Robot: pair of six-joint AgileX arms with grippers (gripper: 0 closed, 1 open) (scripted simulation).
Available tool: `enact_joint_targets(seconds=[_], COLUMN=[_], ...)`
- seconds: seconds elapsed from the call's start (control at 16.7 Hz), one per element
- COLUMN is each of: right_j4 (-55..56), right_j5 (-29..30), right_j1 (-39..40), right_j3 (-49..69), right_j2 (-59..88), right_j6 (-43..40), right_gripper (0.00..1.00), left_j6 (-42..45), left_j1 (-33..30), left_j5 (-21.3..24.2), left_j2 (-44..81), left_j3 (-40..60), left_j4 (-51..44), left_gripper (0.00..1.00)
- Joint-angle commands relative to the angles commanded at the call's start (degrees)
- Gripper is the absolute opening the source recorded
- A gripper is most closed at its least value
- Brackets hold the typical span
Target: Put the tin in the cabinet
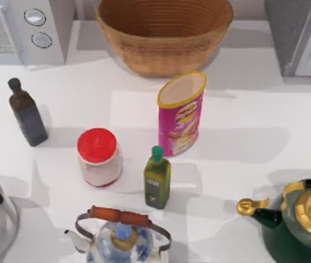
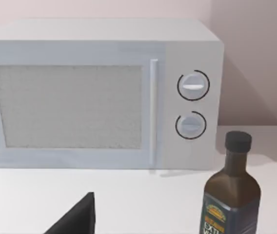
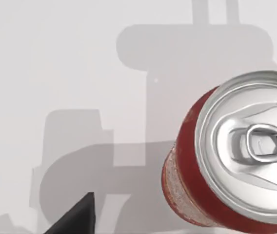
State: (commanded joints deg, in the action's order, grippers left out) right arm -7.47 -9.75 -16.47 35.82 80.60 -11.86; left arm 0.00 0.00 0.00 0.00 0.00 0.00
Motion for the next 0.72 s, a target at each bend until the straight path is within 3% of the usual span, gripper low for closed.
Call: enact_joint_targets(seconds=[0.72], right_j4=[14.0], right_j5=[1.2], right_j1=[1.8], right_j3=[2.2], right_j2=[15.9], right_j6=[1.6], right_gripper=[1.00], left_j6=[0.0], left_j1=[0.0], left_j5=[0.0], left_j2=[0.0], left_j3=[0.0], left_j4=[0.0], left_gripper=[1.00])
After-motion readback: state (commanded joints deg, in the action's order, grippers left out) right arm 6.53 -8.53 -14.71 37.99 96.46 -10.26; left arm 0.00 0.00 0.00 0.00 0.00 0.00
